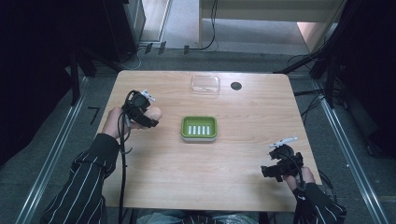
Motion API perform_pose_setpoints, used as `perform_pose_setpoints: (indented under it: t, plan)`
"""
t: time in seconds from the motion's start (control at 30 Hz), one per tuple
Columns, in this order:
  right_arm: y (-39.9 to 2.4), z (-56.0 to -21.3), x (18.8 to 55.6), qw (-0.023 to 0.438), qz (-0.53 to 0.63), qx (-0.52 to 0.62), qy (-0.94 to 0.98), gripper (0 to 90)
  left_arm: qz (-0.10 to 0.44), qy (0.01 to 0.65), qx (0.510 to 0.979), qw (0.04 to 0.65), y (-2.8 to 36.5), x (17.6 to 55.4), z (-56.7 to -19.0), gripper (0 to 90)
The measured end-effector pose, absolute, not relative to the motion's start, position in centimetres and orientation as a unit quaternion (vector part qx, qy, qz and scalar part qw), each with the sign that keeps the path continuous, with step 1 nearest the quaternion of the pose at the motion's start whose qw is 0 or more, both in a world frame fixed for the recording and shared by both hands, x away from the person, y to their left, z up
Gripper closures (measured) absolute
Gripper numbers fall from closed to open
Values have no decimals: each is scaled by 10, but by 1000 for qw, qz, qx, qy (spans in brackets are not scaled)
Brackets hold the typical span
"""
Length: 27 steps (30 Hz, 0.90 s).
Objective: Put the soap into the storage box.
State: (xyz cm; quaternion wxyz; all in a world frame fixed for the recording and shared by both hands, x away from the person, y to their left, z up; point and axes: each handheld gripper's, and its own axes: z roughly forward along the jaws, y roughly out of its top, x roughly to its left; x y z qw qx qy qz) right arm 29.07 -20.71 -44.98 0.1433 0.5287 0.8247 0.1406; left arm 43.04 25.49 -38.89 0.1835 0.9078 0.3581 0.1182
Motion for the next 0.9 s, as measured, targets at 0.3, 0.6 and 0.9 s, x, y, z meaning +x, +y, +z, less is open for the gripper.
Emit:
perform_pose_setpoints:
  t: [0.3, 0.6, 0.9]
  plan:
    - [-207, -451, 292, 142, 142, 527, 826, 142, 115, 343, 914, 187, 242, 434, -389, 334]
    - [-209, -451, 289, 141, 141, 531, 823, 142, 113, 329, 917, 194, 230, 436, -387, 334]
    - [-206, -451, 293, 139, 139, 527, 827, 142, 111, 318, 920, 199, 224, 436, -386, 334]
